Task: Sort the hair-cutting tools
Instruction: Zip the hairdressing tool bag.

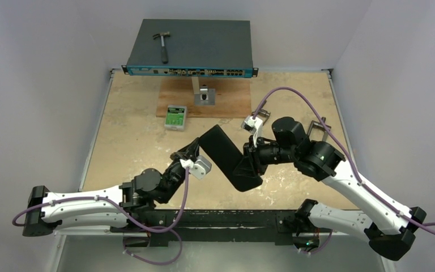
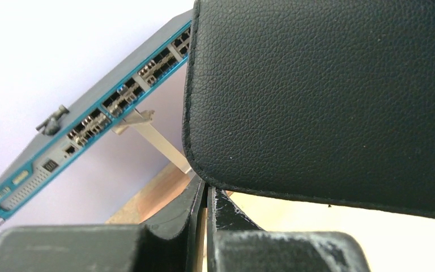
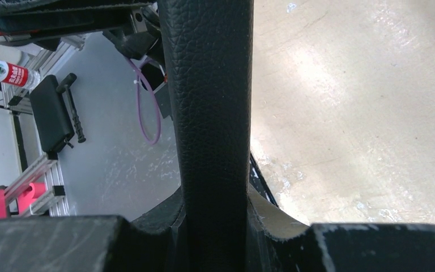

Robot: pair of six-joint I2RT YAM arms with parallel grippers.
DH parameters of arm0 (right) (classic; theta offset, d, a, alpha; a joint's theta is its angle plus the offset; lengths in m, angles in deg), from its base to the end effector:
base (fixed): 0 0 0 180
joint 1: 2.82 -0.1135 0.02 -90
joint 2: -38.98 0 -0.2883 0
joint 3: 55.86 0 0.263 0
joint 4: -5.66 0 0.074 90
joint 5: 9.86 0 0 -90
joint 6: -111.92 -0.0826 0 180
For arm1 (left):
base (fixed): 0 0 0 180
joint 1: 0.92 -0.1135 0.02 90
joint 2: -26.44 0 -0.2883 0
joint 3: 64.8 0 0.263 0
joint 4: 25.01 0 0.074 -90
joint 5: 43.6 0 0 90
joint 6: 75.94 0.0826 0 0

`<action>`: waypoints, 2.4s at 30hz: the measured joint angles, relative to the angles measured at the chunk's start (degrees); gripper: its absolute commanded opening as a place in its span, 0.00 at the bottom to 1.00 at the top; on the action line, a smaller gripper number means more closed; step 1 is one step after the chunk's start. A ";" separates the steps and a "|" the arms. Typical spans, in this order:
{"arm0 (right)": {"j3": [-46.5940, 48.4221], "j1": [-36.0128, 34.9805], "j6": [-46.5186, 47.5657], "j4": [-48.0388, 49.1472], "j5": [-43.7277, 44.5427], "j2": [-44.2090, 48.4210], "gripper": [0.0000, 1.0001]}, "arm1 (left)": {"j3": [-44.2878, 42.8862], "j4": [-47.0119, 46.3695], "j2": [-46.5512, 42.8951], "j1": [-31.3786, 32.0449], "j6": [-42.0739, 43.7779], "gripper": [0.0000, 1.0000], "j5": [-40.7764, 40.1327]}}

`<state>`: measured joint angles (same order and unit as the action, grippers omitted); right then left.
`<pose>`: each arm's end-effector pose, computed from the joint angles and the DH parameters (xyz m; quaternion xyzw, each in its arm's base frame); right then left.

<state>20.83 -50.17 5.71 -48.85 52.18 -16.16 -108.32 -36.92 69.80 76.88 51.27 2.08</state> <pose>0.1227 0.1904 0.3667 -0.3400 0.7904 0.4245 0.2821 0.0994 -0.1868 0.3400 0.3337 0.5602 -0.0273 0.7577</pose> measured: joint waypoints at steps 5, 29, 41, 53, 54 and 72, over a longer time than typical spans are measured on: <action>-1.01 -0.79 0.26 0.76 -0.09 1.44 0.00 | -3.21 8.33 -2.75 -0.02 3.21 0.00 3.89; -4.92 -2.64 1.07 2.32 -1.73 2.43 0.00 | -13.53 27.45 -4.09 -0.39 17.90 0.00 16.46; -7.30 -2.95 -0.39 6.32 -3.28 5.31 0.00 | -14.40 26.10 -4.04 -0.52 13.33 0.03 17.94; -9.66 -2.84 -1.27 4.50 -2.89 4.96 0.00 | -9.35 16.55 -14.43 -0.76 3.02 0.78 3.82; -9.66 -2.84 -1.18 4.50 -3.15 4.96 0.00 | -9.29 16.35 -15.80 -1.05 1.95 0.81 2.21; -8.92 -6.05 4.72 1.66 -6.14 2.16 0.00 | -22.91 41.79 -10.34 -22.58 -47.95 1.00 51.39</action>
<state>11.92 -56.23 10.43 -47.19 46.04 -13.99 -131.23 4.87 59.46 54.30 3.31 53.47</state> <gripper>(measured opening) 0.248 0.998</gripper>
